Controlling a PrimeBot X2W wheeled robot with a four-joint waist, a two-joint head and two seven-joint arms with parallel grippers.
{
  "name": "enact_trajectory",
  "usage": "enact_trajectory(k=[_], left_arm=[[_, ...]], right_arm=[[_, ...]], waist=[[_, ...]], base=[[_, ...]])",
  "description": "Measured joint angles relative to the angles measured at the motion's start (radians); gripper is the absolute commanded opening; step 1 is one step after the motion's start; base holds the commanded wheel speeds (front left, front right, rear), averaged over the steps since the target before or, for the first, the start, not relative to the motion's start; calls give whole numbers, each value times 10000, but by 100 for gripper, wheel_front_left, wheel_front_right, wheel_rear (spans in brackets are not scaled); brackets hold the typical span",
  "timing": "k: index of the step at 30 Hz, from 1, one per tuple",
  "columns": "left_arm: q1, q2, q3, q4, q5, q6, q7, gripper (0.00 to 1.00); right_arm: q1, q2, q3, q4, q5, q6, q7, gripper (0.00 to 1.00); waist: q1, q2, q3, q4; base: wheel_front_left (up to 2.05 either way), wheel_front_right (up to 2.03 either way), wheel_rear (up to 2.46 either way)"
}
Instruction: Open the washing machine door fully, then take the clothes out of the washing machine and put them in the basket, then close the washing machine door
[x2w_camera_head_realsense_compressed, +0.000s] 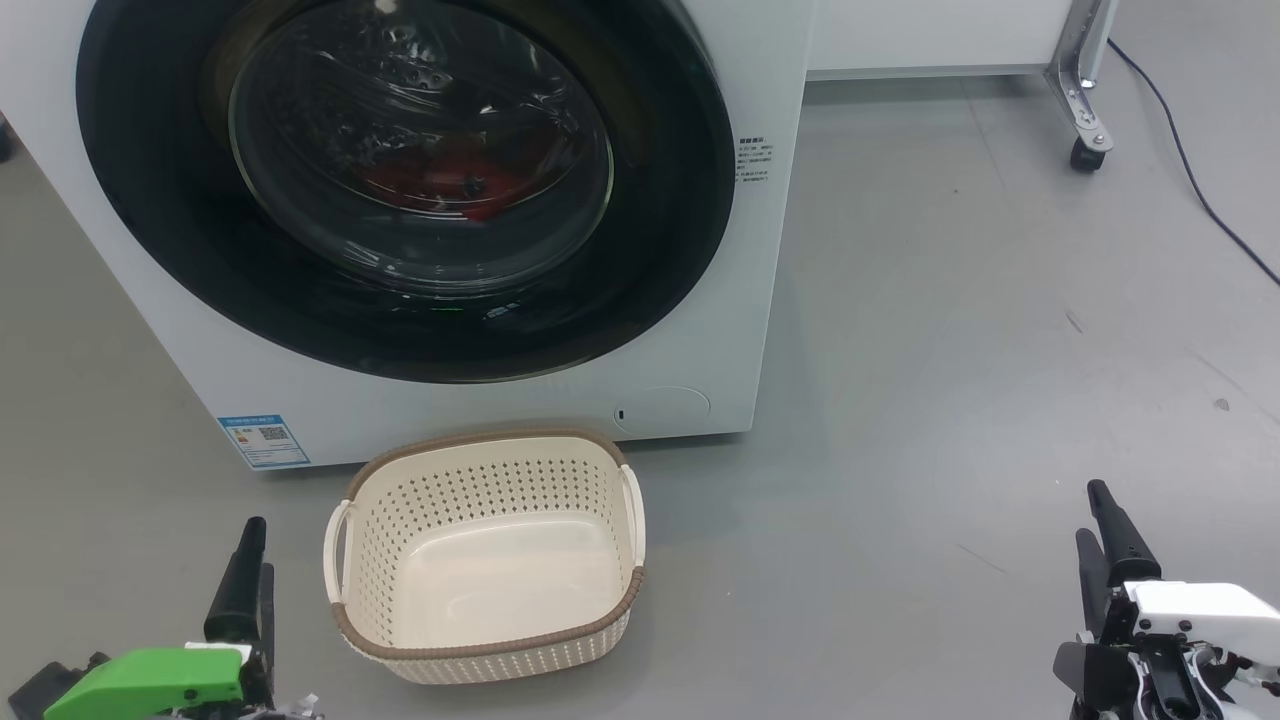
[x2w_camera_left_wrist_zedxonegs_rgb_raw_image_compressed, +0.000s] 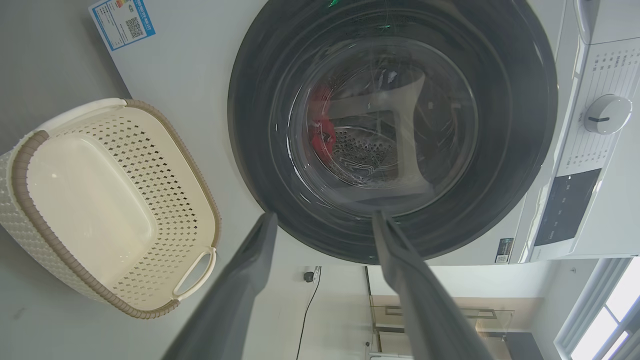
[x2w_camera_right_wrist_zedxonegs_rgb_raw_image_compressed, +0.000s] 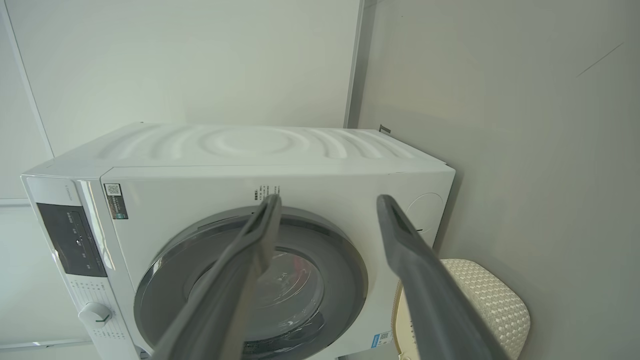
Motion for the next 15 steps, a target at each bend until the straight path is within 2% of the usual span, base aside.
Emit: enact_trajectory(k=[7, 15], left_arm=[[-10, 61, -226, -157, 596, 0, -259, 100], [-43, 433, -671, -249, 1877, 0, -614, 100]], right_arm=[[-9, -132, 134, -4, -568, 2, -245, 100], [-32, -577, 541, -8, -2046, 0, -583, 100]], waist=[[0, 0, 8, 7], [0, 0, 21, 14]], base=[[0, 0, 0], [0, 0, 0]])
